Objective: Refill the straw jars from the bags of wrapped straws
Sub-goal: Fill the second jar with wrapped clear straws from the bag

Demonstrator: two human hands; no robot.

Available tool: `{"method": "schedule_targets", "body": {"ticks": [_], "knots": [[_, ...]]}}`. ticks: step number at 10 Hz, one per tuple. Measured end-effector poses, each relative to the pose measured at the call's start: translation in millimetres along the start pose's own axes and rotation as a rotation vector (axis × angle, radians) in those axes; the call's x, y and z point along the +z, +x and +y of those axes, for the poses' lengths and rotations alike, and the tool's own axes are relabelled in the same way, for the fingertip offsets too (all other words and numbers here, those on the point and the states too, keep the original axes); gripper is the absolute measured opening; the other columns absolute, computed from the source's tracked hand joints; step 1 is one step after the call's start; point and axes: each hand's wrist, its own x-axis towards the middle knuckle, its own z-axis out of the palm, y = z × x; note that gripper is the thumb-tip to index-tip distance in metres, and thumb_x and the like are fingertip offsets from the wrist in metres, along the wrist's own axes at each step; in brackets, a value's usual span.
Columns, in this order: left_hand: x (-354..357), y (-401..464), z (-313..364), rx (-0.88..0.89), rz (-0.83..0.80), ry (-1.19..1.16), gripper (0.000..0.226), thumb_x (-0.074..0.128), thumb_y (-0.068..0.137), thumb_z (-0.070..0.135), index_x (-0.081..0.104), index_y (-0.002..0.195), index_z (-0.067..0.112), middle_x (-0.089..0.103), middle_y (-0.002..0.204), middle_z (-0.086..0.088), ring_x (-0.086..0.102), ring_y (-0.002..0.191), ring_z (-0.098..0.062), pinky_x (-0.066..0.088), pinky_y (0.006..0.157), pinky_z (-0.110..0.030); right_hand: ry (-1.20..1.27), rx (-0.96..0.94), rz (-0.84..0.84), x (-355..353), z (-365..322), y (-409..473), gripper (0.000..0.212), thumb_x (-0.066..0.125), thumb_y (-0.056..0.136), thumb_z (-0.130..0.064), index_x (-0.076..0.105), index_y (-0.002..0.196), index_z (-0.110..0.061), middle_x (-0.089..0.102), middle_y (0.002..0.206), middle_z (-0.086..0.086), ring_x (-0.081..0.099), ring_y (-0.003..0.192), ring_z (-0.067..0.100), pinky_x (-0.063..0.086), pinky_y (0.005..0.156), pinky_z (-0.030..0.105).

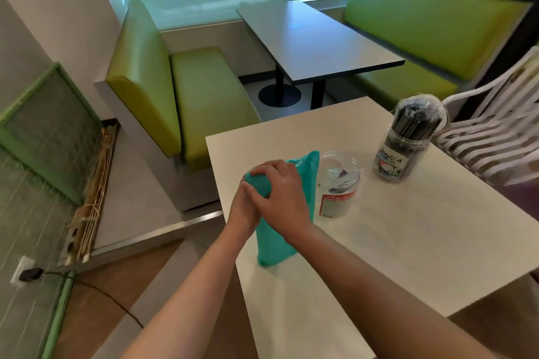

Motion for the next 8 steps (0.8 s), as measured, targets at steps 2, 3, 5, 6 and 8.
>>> {"method": "schedule_targets", "body": {"ticks": [2, 3, 5, 6, 8], "knots": [[-2, -1, 1, -0.010, 0.045, -0.143, 0.038, 0.065, 0.084, -0.004, 0.060, 0.110, 0.024, 0.065, 0.110, -0.002, 0.063, 0.102, -0.022, 0.052, 0.095, -0.042, 0.052, 0.091, 0.059, -3, -2, -1, 0.016, 0.068, 0.088, -0.028, 0.065, 0.099, -0.018, 0.052, 0.104, -0.007, 0.047, 0.103, 0.009, 0.041, 0.099, 0.025], [-3, 0, 3, 0.047, -0.018, -0.120, 0.047, 0.069, 0.084, -0.003, 0.057, 0.109, 0.035, 0.065, 0.114, 0.004, 0.063, 0.107, -0.018, 0.055, 0.091, -0.034, 0.085, 0.112, 0.066, -8, 4, 1, 0.012, 0.062, 0.092, -0.026, 0.066, 0.099, -0.016, 0.055, 0.099, -0.009, 0.049, 0.099, 0.007, 0.040, 0.092, 0.019], [-5, 4, 4, 0.168, -0.025, -0.075, 0.062, 0.074, 0.085, 0.016, 0.043, 0.126, 0.050, 0.059, 0.121, 0.014, 0.066, 0.100, -0.008, 0.057, 0.083, -0.030, 0.132, 0.225, 0.211, -26, 22, -2, 0.009, 0.059, 0.094, -0.028, 0.062, 0.099, -0.021, 0.057, 0.097, -0.012, 0.048, 0.096, 0.004, 0.033, 0.082, 0.009], [0, 5, 8, 0.224, -0.047, 0.006, 0.061, 0.071, 0.088, 0.019, 0.041, 0.117, 0.063, 0.053, 0.120, 0.027, 0.063, 0.103, -0.005, 0.058, 0.084, -0.033, 0.270, 0.341, 0.215, -31, 30, -5, 0.013, 0.056, 0.096, -0.031, 0.060, 0.103, -0.020, 0.061, 0.102, -0.008, 0.055, 0.096, 0.005, 0.044, 0.083, 0.012], [6, 11, 4, 0.258, -0.023, 0.057, 0.026, 0.071, 0.088, 0.021, 0.055, 0.096, 0.040, 0.060, 0.105, 0.026, 0.058, 0.101, -0.002, 0.053, 0.089, -0.045, 0.424, 0.416, 0.259, -45, 34, -3, 0.009, 0.055, 0.098, -0.030, 0.057, 0.098, -0.021, 0.064, 0.093, -0.012, 0.062, 0.088, 0.002, 0.048, 0.068, 0.009]]}}
